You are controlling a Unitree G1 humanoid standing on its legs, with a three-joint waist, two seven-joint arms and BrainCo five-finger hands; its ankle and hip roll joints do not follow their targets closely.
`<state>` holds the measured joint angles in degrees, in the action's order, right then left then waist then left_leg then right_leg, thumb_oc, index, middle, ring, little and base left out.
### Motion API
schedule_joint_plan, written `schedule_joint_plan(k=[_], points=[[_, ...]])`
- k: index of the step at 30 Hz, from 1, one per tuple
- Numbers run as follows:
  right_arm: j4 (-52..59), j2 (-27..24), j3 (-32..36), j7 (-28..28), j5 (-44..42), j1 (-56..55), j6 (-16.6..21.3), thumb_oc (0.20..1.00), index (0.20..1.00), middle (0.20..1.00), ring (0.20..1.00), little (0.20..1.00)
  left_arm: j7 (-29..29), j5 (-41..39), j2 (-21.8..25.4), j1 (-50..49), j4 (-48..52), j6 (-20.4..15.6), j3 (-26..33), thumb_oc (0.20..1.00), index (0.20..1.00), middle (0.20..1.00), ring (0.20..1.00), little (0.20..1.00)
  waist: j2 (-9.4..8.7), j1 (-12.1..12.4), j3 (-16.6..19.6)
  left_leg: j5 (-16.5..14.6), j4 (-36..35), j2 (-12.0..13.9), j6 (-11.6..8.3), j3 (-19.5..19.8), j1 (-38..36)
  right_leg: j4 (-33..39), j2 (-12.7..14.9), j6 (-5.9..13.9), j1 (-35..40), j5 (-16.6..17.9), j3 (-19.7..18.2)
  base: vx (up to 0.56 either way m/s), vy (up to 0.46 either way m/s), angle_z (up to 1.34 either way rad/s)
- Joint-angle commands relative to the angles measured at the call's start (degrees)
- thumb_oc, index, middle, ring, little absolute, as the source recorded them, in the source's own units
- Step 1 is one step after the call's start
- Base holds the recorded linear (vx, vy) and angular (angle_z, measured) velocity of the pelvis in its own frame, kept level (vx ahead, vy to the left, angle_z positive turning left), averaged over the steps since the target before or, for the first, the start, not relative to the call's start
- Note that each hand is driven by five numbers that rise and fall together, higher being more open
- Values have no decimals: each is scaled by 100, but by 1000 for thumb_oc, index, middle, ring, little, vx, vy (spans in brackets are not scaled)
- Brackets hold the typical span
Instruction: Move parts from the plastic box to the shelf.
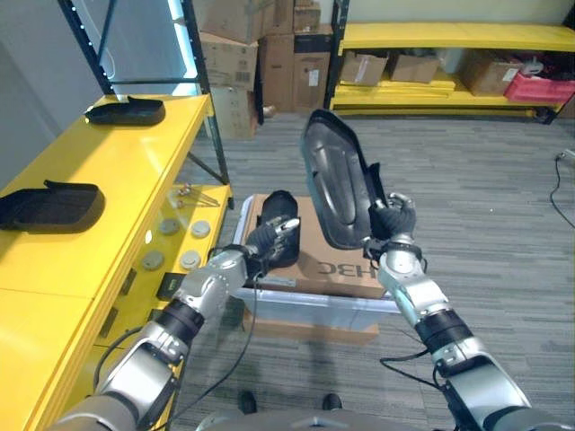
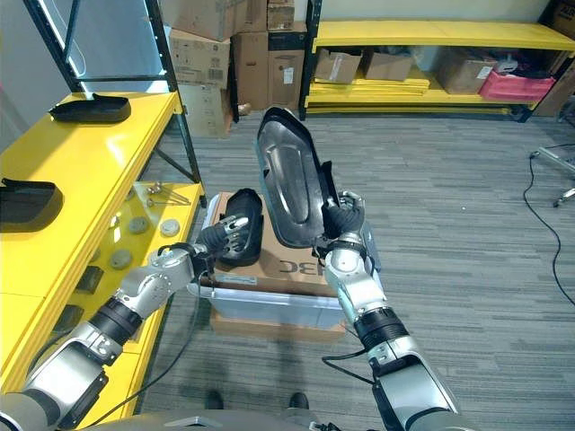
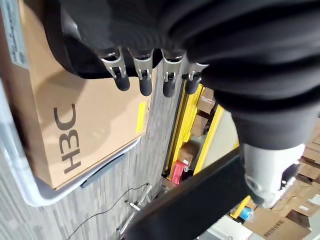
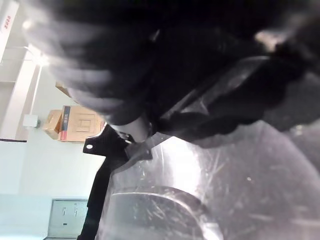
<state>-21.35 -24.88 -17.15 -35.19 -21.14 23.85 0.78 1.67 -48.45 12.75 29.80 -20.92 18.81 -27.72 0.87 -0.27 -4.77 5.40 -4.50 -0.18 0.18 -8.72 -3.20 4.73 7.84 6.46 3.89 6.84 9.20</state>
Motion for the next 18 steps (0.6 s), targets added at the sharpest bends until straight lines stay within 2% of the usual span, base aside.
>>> schedule_joint_plan(k=[1, 11, 18], points=[[-333, 118, -92, 132, -111, 684, 232, 200, 200, 200, 200, 200, 83, -266, -329, 743, -297, -489, -279, 1000, 1000, 1000, 1000, 1000, 35, 168, 384, -793, 204, 12, -22, 69, -113, -101, -77, 230, -73, -473, 66, 0, 0, 0], [-575, 429, -529, 345, -92, 814, 109, 200, 200, 200, 200, 200, 223, -292, -499, 822, 33, -582, -480, 1000, 1000, 1000, 1000, 1000, 49, 228, 444, -787, 162, -18, -15, 137, -145, -73, -71, 221, -28, -483, 107, 3, 4, -3], [-669, 697, -812, 319, -95, 970, 54, 200, 200, 200, 200, 200, 229, -91, -685, 808, 66, -237, -731, 1000, 1000, 1000, 1000, 1000, 57, 296, 469, -766, 116, -39, -2, 197, -152, -42, -71, 214, -4, -483, 151, 0, 0, 0]])
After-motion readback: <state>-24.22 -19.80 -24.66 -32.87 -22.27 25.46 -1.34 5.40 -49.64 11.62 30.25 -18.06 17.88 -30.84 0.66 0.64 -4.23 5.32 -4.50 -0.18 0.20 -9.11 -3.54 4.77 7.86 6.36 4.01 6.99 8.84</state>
